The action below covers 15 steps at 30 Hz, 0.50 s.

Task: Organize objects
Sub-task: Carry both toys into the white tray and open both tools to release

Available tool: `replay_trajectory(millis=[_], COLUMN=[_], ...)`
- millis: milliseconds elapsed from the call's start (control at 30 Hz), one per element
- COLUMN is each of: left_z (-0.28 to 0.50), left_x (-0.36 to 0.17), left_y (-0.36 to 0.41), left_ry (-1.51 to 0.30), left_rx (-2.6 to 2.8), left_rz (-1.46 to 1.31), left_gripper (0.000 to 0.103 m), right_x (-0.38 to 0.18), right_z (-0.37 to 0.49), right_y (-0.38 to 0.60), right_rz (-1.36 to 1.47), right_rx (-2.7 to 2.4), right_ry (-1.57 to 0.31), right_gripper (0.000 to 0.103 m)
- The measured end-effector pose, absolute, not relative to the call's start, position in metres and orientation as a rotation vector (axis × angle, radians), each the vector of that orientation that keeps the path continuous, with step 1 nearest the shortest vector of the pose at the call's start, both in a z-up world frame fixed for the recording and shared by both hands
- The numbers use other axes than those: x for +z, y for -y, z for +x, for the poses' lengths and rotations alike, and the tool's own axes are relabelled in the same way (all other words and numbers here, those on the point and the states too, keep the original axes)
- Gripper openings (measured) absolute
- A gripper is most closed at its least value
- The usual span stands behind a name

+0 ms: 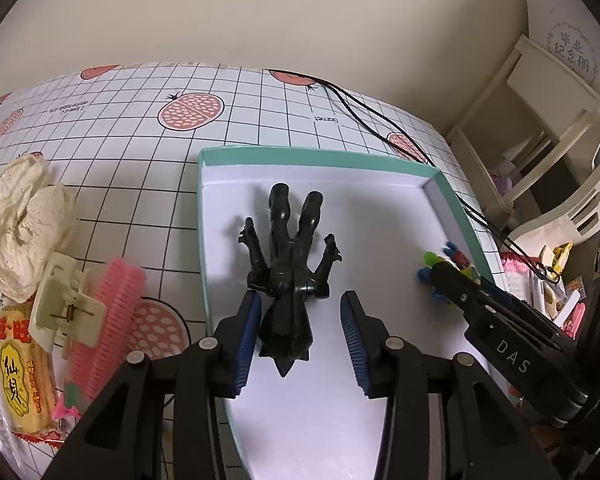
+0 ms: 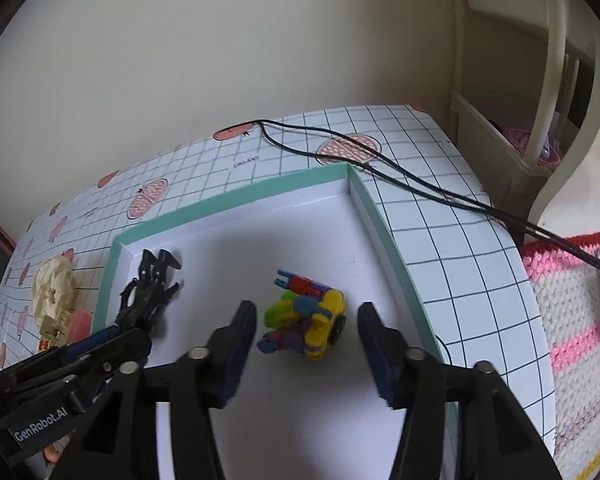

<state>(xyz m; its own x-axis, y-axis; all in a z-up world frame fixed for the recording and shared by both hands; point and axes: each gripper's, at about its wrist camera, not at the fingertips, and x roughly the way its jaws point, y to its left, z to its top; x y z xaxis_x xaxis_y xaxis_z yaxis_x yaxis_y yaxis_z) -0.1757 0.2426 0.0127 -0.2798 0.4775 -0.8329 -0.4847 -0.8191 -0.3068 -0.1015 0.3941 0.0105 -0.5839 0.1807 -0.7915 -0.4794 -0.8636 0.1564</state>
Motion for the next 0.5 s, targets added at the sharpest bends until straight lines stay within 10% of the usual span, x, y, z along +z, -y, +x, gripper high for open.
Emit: replay_trajectory(millis=[500], left_z=[-0.181], left_x=[0.041], left_y=[-0.226], left_ry=[0.024], left_rx=[2.223], left_rz=[-1.331], left_gripper=[0.053], right_x=[0.03], right_z=[-0.098], right_y=[-0.389], right_rz=[-1.101], right_rx=[2.492], right_ry=[-0.477], right_gripper=[0.058])
